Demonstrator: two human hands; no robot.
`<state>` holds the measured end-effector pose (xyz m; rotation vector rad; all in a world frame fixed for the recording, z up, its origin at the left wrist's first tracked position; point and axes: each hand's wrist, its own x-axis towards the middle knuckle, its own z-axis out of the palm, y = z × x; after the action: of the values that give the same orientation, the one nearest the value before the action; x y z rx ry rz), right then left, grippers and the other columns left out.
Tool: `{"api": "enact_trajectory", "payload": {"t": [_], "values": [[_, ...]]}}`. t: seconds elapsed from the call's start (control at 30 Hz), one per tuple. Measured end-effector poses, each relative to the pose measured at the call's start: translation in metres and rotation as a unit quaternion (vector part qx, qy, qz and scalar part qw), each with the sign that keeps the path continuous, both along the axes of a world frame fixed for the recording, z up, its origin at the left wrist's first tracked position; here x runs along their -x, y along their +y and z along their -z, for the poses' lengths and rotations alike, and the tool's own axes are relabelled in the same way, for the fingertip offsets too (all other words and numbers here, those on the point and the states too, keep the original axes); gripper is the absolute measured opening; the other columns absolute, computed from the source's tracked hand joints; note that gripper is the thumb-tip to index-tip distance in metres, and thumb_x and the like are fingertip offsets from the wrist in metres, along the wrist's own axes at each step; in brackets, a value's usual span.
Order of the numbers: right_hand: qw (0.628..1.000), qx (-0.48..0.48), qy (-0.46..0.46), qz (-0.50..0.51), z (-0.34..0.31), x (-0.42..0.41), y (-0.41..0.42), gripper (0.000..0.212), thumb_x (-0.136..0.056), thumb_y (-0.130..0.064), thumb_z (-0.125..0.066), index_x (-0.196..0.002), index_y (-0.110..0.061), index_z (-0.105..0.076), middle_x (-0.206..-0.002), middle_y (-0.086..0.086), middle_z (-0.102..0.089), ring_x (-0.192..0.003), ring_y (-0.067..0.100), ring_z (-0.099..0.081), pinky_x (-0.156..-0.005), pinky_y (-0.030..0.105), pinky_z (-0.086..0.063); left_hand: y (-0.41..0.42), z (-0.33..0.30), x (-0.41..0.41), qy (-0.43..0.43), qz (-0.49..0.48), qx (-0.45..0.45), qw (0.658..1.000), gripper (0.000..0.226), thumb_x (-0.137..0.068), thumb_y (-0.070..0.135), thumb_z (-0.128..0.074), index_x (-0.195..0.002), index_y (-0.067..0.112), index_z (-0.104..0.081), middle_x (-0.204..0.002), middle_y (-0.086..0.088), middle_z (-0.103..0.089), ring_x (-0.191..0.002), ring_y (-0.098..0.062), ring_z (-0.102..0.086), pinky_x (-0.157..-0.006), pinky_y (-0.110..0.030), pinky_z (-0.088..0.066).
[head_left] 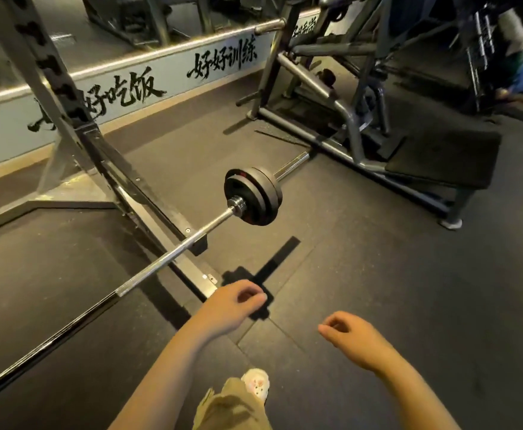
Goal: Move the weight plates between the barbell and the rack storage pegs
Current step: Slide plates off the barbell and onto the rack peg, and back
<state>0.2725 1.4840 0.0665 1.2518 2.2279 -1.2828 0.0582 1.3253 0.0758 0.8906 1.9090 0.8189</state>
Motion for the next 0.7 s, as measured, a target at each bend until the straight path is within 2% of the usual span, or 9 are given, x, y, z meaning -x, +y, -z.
{"api": "enact_trajectory", "payload": {"t": [0.1,0.17,0.3,0.4,0.5,0.6,0.7], "values": [[0.999,0.023,0.030,0.039,0.018,0.011,0.054,0.021,-0.082,-0.047,-0.065,-0.082,-0.026,-0.066,-0.081,-0.001,-0.069,-0.083,0.019,-0.066,-0.083,0.041,-0.055,0.057,-0.012,0.020,0.016,-0.016,0.016,1.000,0.017,-0.094,0.045,-0.052,-0.107,0.037,-0.059,-0.105,0.014,-0.061,-0.097,-0.006,-0.059,-0.083,-0.026,-0.051],[0.998,0.050,0.029,0.030,0.029,0.021,0.084,0.021,-0.081,-0.046,-0.066,-0.082,-0.025,-0.067,-0.079,0.000,-0.070,-0.083,0.021,-0.066,-0.085,0.046,-0.054,0.085,-0.012,0.032,0.016,-0.041,0.016,0.999,0.014,-0.093,0.045,-0.052,-0.104,0.039,-0.059,-0.103,0.015,-0.063,-0.098,-0.005,-0.059,-0.088,-0.030,-0.051],[0.996,0.087,0.031,-0.016,0.044,0.061,0.154,0.015,-0.088,-0.035,-0.065,-0.083,-0.021,-0.064,-0.079,0.000,-0.068,-0.072,0.014,-0.060,-0.082,0.041,-0.053,0.126,0.003,0.050,0.024,-0.082,0.043,0.995,0.010,-0.094,0.040,-0.053,-0.103,0.037,-0.058,-0.103,0.015,-0.061,-0.100,-0.004,-0.057,-0.095,-0.031,-0.047],[0.991,0.102,0.026,-0.087,0.048,0.093,0.220,0.016,-0.091,-0.036,-0.061,-0.086,-0.021,-0.062,-0.081,-0.002,-0.066,-0.073,0.011,-0.058,-0.074,0.033,-0.051,0.160,0.018,0.055,0.010,-0.157,0.050,0.986,0.012,-0.095,0.038,-0.053,-0.104,0.033,-0.059,-0.104,0.011,-0.063,-0.099,-0.007,-0.059,-0.095,-0.035,-0.049],[0.987,0.080,0.029,-0.137,0.045,0.118,0.303,0.017,-0.090,-0.041,-0.060,-0.086,-0.024,-0.061,-0.080,-0.006,-0.063,-0.074,0.008,-0.057,-0.068,0.021,-0.045,0.218,0.025,0.050,-0.009,-0.223,0.063,0.973,0.011,-0.095,0.035,-0.054,-0.103,0.031,-0.060,-0.099,0.007,-0.066,-0.095,-0.009,-0.062,-0.095,-0.039,-0.051],[0.988,0.060,0.037,-0.135,0.040,0.132,0.377,0.018,-0.089,-0.041,-0.062,-0.085,-0.023,-0.062,-0.082,-0.005,-0.065,-0.078,0.010,-0.059,-0.067,0.023,-0.045,0.293,0.016,0.045,-0.016,-0.221,0.062,0.973,0.014,-0.095,0.036,-0.053,-0.104,0.029,-0.061,-0.098,0.008,-0.066,-0.096,-0.007,-0.061,-0.095,-0.033,-0.049],[0.988,0.062,0.040,-0.135,0.042,0.147,0.430,0.019,-0.089,-0.038,-0.061,-0.083,-0.020,-0.061,-0.080,-0.003,-0.064,-0.077,0.014,-0.058,-0.075,0.032,-0.048,0.363,-0.007,0.050,-0.015,-0.214,0.012,0.977,0.015,-0.094,0.038,-0.053,-0.106,0.032,-0.061,-0.099,0.011,-0.067,-0.094,-0.003,-0.062,-0.091,-0.027,-0.050]]}}
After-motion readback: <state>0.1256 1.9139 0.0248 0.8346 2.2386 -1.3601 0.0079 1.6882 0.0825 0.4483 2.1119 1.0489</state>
